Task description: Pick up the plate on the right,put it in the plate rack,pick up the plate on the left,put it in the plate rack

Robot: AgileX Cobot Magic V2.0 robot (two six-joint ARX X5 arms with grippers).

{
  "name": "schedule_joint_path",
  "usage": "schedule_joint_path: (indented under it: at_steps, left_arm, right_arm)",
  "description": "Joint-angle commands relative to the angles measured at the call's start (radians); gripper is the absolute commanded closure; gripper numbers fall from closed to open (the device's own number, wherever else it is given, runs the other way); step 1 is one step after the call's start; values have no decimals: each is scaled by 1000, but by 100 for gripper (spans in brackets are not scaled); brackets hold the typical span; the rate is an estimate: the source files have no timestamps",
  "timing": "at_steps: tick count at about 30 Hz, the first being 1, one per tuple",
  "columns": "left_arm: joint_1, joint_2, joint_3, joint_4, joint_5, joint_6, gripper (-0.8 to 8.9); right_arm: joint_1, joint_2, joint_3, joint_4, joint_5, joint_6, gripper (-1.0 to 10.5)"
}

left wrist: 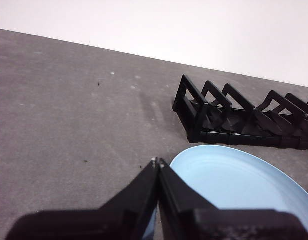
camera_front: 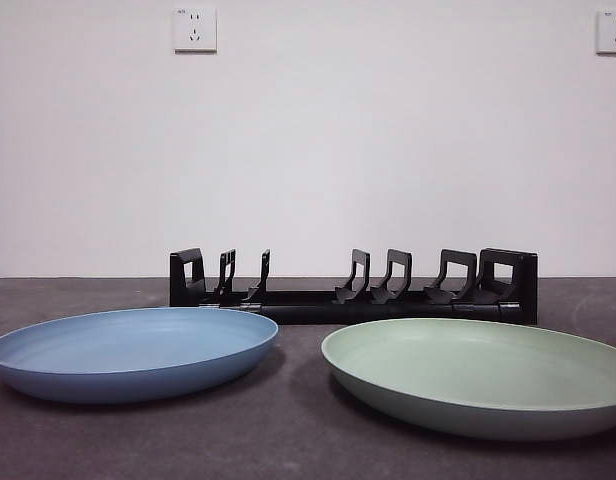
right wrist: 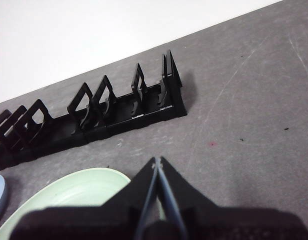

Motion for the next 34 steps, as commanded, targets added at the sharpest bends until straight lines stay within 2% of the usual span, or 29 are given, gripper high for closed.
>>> schedule_joint_path:
  at_steps: [1, 12, 20, 27, 30, 34]
  left_arm:
    - [2, -3, 0, 6, 2, -6, 818]
    - [2, -3, 0, 5, 24, -7, 818]
    - [2, 9, 40, -32, 76, -59, 819]
    - [2, 158, 175, -69, 77, -50, 819]
    - [2, 267, 250, -69, 109, -41, 819]
    - [1, 447, 377, -71, 182, 14, 819]
  right_arm:
    - [0, 1, 4, -1, 2, -5, 946]
    - [0, 1, 4, -1, -1, -1, 946]
    - [0, 49, 53, -3, -4, 55, 950]
    - [0, 266, 199, -4, -8, 55, 950]
    - [0, 394, 275, -7, -53, 50, 950]
    - [0, 590, 397, -67, -137, 23, 949]
